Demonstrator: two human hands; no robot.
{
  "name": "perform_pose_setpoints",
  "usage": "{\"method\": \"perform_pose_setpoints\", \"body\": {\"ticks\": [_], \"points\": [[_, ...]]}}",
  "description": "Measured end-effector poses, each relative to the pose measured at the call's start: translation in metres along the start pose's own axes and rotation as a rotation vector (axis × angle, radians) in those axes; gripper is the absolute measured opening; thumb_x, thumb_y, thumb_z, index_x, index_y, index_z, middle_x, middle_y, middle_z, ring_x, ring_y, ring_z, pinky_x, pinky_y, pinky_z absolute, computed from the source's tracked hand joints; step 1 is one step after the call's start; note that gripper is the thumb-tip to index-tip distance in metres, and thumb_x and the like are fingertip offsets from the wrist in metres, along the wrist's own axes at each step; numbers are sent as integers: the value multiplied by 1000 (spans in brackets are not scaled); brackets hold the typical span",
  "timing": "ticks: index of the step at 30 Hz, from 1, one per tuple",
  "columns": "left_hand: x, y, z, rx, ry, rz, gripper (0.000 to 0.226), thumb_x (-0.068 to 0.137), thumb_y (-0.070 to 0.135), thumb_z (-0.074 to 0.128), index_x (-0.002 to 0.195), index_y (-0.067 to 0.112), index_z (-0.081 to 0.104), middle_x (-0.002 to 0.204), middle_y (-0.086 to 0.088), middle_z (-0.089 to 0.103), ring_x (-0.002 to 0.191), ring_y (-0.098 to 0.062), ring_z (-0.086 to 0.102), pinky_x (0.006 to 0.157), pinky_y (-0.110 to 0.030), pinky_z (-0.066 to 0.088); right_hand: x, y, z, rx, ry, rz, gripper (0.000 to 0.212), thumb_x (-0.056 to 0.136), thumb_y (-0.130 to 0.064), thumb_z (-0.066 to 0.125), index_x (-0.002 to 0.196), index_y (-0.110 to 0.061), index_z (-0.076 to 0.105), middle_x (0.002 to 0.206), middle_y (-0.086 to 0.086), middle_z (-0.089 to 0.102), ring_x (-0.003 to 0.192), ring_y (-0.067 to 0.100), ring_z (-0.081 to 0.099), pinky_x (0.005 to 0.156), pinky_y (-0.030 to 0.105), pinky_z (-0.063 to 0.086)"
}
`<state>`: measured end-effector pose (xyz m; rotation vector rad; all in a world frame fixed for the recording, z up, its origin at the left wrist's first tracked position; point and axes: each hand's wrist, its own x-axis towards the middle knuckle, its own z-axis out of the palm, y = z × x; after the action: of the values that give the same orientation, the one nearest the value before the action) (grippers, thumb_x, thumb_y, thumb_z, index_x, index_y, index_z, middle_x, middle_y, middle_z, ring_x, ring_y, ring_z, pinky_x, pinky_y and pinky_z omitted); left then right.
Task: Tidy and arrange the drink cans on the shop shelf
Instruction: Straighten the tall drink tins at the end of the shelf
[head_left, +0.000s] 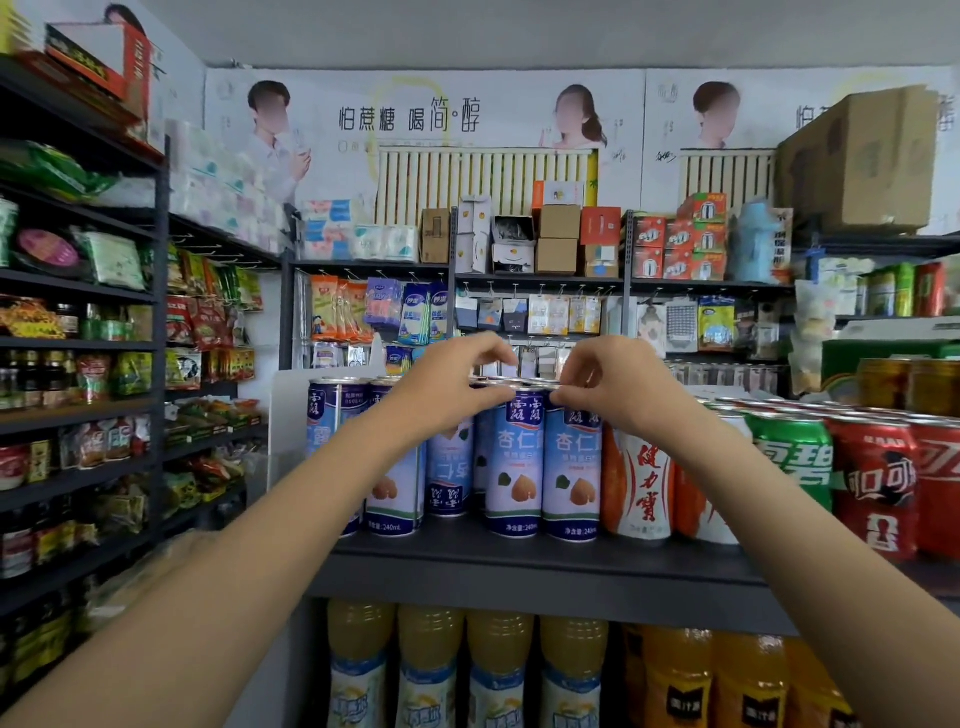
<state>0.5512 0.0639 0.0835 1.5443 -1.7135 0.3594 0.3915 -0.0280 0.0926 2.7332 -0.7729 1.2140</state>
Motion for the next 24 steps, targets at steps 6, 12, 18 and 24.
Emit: {"method": "perform_pose_setpoints", "body": {"ticks": [6,12,18,24], "points": [[-19,-21,-48,98,181,-20,15,89,8,55,99,15,64,98,8,62,91,-3,55,73,-2,37,13,-34,9,93,25,-150,11,87,-18,62,88,-9,70,89,2,68,78,11,58,73,17,44],[-36,-48,-53,219,63,-92,16,92,18,52,100,14,66,94,6,62,86,-5,55,70,-8,38,66,-61,40,-79,-417,-145,38,85,-32,65,118,-14,58,126,6,54,115,21,51,91,29,41],[-40,-52,-58,221,-5,-38,7,85,16,63,92,18,63,91,9,64,89,-7,59,83,-22,46,81,-70,66,-149,-451,-76,46,79,-24,70,118,-12,50,122,9,52,99,23,48,76,28,37],[-32,-55,-58,157,-37,-4,18,80,13,69,79,24,55,85,13,62,87,-5,60,85,-24,49,80,-70,67,-114,-408,-79,48,75,-16,73,118,-10,53,126,8,52,113,25,50,85,31,42]]}}
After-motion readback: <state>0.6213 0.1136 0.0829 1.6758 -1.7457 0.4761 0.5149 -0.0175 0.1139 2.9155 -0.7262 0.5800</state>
